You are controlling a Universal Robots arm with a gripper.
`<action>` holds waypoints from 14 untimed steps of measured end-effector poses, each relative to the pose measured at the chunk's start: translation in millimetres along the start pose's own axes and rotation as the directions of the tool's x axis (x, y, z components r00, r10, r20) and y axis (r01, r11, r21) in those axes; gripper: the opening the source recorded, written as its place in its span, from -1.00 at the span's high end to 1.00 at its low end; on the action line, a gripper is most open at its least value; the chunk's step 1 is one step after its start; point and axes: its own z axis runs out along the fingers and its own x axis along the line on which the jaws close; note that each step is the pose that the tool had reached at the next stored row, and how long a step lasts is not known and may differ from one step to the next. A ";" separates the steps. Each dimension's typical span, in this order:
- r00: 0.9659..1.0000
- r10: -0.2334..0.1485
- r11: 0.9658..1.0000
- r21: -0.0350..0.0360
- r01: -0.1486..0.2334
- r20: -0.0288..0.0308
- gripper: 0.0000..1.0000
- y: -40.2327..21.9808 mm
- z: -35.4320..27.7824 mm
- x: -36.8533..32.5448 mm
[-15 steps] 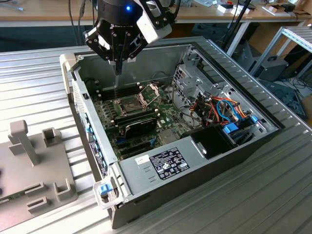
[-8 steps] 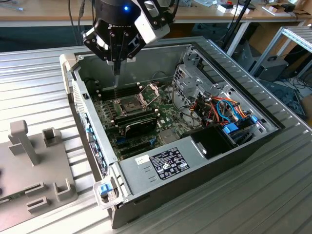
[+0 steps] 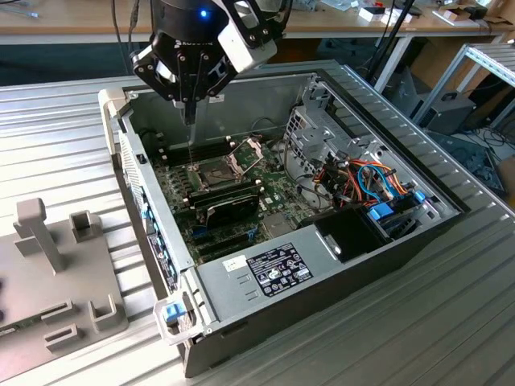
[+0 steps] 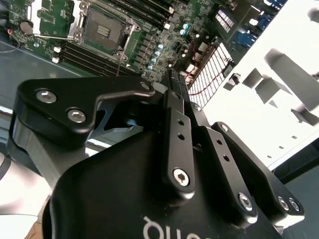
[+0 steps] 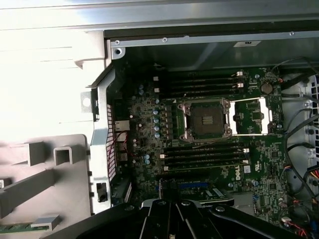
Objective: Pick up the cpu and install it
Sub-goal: 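Reach for the cpu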
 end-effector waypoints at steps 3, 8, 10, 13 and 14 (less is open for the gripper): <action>1.000 0.000 1.000 0.000 0.000 0.000 0.79 -0.1 0.0 1.1; 1.000 0.000 1.000 0.000 0.000 0.000 0.79 -0.2 -0.1 2.2; 1.000 0.000 1.000 0.000 0.000 0.000 0.79 -0.2 -0.1 2.5; 1.000 0.000 1.000 0.000 0.000 0.000 0.79 -0.3 -0.1 3.7; 1.000 0.000 1.000 0.000 0.000 0.000 0.79 -0.3 -0.2 4.2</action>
